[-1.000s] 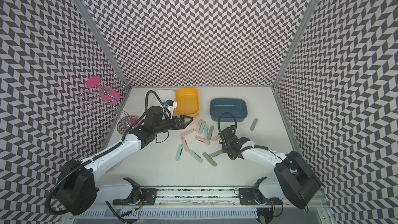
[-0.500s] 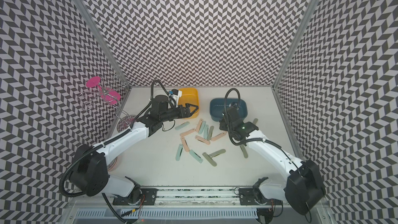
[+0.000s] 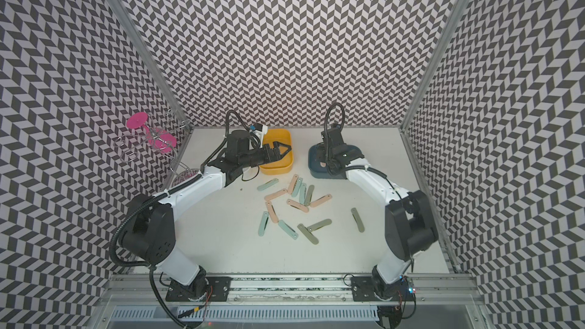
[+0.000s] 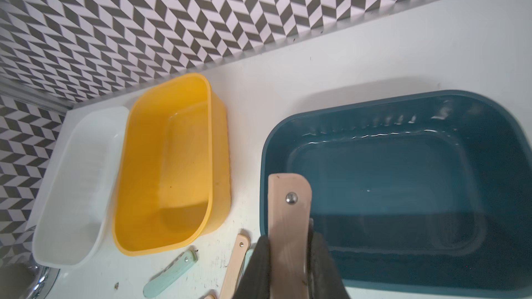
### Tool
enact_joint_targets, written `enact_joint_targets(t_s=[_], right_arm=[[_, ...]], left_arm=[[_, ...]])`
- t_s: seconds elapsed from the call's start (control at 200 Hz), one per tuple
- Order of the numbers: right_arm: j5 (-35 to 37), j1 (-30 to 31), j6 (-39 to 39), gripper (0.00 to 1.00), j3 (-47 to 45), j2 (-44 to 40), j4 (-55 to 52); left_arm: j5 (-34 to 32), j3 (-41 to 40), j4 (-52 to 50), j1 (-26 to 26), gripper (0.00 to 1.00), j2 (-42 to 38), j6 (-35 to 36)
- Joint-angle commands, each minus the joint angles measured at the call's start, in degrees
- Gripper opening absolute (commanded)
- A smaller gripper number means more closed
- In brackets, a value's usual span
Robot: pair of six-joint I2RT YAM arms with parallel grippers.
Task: Place the fruit knives into the storage box by color
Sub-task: Pick up the fruit knife from the center of the board, then place the fruit knife in the storage box.
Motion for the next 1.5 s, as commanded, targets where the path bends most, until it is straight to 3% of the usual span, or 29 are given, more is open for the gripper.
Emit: enact_joint_targets(t_s=[0.0, 0.235, 0.836, 1.202, 1.492], right_arm=[[-3.8, -0.9, -1.8, 0.15, 4.7, 5.1, 1.7], [-5.4, -1.4, -2.5, 0.15, 8.0, 14.1, 2.2], [-8.5, -2.3, 1.2, 0.16, 10.8, 24.3, 5.3], [-10.2, -2.8, 0.9, 0.28, 11.2, 25.8, 5.5], [-14.4, -4.8, 0.3, 0.40, 10.9, 21.2, 5.8]], left_arm=[[0.9, 2.3, 0.6, 0.6, 1.00, 0.3, 0.2], [0.9, 2.0, 0.1, 2.1, 1.00, 0.0, 0.5], [1.2, 1.3, 0.1, 2.9, 1.00, -0.4, 0.6], [1.1, 1.1, -0.3, 2.8, 1.00, -0.7, 0.1], [0.5, 1.4, -2.3, 2.3, 1.00, -1.3, -0.2]])
